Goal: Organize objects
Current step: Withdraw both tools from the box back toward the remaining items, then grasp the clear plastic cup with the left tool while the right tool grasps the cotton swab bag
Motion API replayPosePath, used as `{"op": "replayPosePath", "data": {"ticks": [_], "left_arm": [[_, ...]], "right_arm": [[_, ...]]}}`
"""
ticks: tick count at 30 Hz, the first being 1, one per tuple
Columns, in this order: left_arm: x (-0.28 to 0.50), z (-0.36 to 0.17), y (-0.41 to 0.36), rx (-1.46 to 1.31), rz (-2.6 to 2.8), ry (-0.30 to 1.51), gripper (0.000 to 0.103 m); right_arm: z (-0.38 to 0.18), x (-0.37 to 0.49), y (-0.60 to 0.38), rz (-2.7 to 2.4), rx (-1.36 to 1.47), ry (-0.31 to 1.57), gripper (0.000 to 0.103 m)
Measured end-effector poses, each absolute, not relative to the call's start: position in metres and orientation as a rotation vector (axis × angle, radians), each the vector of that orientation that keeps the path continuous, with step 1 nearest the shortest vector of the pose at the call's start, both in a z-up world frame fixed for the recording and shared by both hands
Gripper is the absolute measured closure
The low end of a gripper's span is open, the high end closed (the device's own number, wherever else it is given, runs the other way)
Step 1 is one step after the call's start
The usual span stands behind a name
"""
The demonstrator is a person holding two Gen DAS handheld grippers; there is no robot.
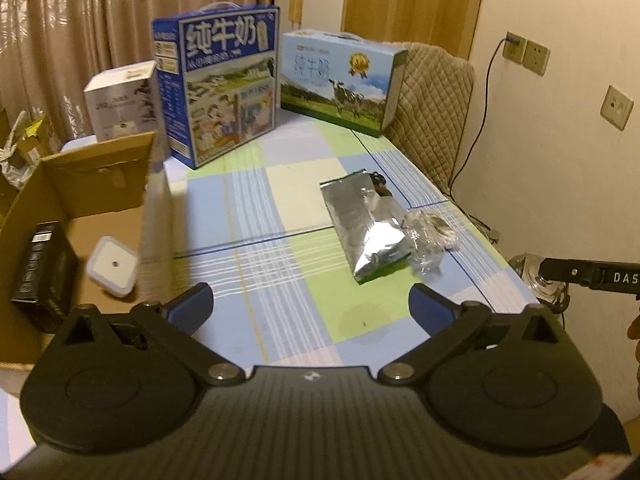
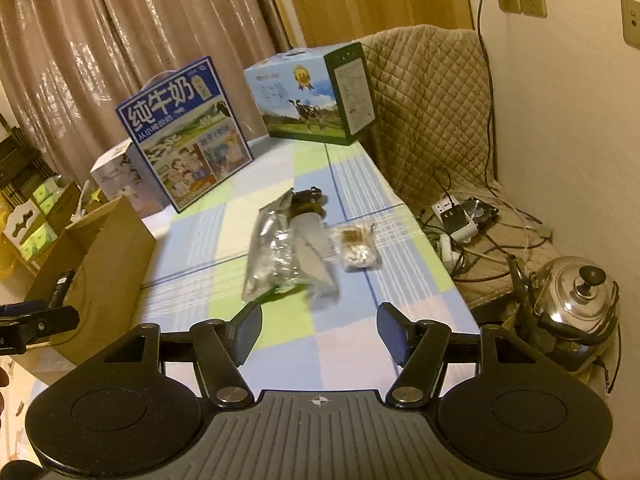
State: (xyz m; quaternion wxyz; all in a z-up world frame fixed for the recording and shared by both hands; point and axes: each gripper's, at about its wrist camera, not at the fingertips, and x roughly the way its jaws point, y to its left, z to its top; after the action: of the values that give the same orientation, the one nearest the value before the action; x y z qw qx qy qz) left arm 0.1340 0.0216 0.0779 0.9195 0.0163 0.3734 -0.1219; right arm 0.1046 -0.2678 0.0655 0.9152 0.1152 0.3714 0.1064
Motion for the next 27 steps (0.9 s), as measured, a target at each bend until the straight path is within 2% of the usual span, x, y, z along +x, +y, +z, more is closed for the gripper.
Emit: {"op": "replayPosePath", "data": {"ticks": [12,15,22,27], "left_arm": [[0.193,0.035,-0.048,0.020,-0.336,0.811,0.002],[0.207,0.022,-0.064,0.010,-0.365,0.825,0.010],[0.238,-0.007,-0.095,-0.014,-0.414,0.849,0.018],[0.256,-0.020,-0.110,-0.011,-0.429,0.852,0.036]], "right_arm": [[0.026,0.170,-0.290,0.222,0.181,0.812,0.042],[0.015,0.188,-0.295,0.231,0.181,0.827,0.042],[-0.007,0.222,-0.299,0.256,0.157,0.854,0.042],[-0.018,0.239,-0.302,0.247,0.146,0.866,0.042]]}}
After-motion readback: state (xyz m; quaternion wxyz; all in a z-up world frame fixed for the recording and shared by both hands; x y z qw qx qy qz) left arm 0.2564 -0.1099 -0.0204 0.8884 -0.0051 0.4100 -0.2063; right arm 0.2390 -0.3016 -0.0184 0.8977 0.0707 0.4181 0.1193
